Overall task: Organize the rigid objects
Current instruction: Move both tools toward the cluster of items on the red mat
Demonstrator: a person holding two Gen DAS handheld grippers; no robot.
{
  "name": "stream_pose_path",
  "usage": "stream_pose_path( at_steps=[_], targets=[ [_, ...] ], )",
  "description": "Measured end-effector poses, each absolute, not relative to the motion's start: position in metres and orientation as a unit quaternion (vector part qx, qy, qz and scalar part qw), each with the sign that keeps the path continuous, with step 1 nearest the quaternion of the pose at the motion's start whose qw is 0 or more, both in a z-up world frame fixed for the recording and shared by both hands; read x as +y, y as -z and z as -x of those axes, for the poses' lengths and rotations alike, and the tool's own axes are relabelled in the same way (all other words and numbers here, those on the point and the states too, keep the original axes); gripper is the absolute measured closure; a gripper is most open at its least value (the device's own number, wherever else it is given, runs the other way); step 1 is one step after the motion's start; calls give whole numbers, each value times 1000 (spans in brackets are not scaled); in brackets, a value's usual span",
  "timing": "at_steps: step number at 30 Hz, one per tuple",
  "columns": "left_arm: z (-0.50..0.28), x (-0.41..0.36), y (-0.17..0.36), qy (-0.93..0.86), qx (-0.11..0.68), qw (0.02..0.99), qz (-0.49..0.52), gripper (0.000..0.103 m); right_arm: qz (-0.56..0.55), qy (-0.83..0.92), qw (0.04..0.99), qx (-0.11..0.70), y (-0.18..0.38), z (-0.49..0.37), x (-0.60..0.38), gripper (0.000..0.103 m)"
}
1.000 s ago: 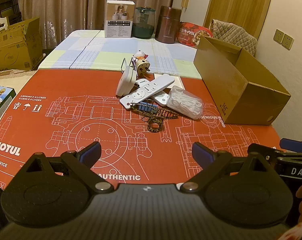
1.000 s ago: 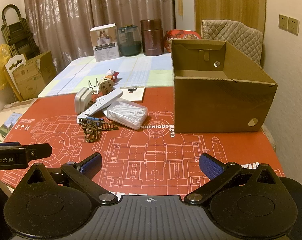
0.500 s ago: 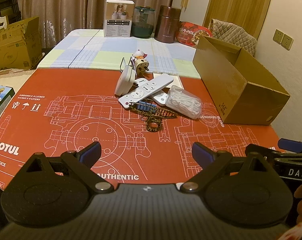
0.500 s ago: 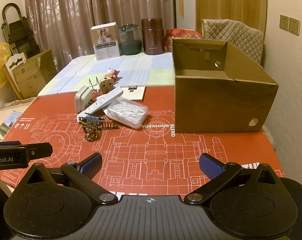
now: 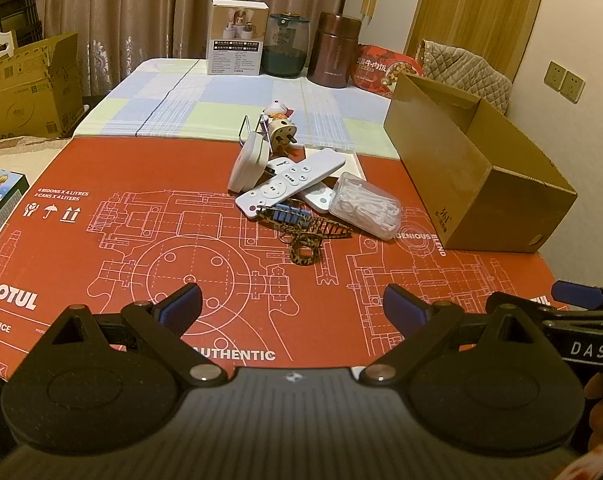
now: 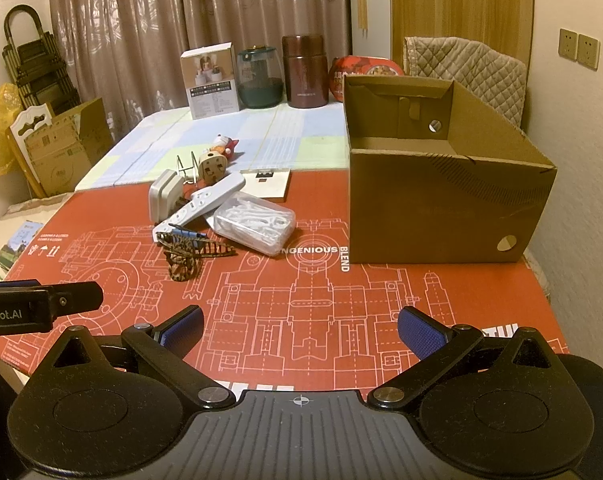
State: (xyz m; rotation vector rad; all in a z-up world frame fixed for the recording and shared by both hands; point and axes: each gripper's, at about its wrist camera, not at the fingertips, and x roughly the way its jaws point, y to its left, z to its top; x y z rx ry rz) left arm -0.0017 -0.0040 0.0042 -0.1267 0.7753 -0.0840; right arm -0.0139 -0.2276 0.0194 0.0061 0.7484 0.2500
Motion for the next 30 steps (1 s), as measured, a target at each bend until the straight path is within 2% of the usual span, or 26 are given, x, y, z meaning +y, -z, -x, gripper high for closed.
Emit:
stream_pose_path(
  at_steps=[20,24,30],
  targets=[
    [-7,5,-18,50,370,923,94,8,-3,-127,925,359,-20,9,-227,2],
    [-17,10,-21,63,366,925,81,14,4,-136,925,355,-22,3,-222,2],
    [-43,16,-20,63,359,931,25,14,19,-150,923,354,-17,-12,-213,2]
  ],
)
